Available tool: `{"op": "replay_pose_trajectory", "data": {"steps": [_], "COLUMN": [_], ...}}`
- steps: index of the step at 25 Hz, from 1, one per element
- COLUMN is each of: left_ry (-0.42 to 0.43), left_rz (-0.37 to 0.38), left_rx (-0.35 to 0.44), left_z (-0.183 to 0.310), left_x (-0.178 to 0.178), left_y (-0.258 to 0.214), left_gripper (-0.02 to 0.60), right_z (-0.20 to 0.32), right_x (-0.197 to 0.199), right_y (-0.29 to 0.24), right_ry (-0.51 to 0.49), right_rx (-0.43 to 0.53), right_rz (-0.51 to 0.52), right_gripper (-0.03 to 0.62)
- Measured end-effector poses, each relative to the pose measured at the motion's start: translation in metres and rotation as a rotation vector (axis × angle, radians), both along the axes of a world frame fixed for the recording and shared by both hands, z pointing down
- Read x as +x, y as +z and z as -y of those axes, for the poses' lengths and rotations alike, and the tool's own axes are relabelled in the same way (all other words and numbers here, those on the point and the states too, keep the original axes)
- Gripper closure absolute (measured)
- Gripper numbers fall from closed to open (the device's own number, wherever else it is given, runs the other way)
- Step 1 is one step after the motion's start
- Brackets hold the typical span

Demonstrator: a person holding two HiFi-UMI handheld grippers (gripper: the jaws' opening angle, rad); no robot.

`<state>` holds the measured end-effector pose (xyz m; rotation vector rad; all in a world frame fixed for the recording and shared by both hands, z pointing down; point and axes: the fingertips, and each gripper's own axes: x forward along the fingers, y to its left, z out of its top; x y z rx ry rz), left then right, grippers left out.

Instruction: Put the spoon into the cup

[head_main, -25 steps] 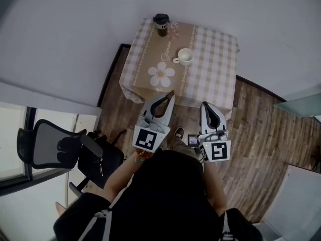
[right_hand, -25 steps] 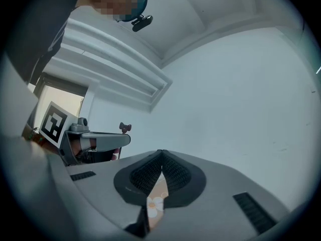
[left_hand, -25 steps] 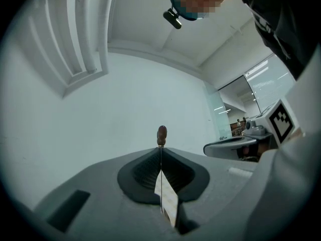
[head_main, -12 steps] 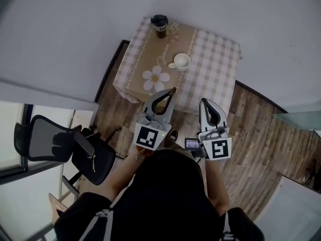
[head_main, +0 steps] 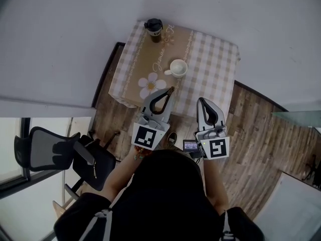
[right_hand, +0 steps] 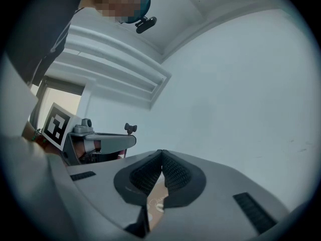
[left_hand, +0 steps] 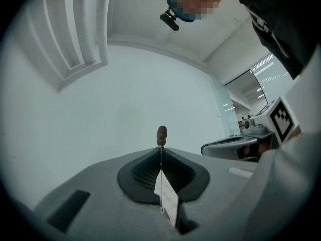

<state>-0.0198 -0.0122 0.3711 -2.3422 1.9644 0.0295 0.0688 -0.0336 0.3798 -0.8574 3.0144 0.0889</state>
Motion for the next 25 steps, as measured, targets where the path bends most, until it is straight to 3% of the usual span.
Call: {"op": "replay_pose_trajectory", "data": {"steps": [11,16,25], "left_ry": [0.127,0.203,0.329], "left_rz": [-0.010,-0.023,-0.089], "left_rx": [0.002,-0.008,-0.035], "left_z": [0.064,0.084,0.114], "left_x": [-0.070,-0.094,-0.099], "left_y": [0.001,0.007,0.026], "left_gripper": [0.566,0.566,0.566], "right_z": [0.056,0.075,0.096], "right_x": [-0.069,-0.095,-0.091], "right_y": [-0.002,-0.001,0.000], "right_ry": [0.080,0.167,0.230], "right_rx": [0.001,-0.027,-0.027], "right_rz": [-0.048,-0.073,-0.028], "right_gripper": [0.592,0.592,0.592]}}
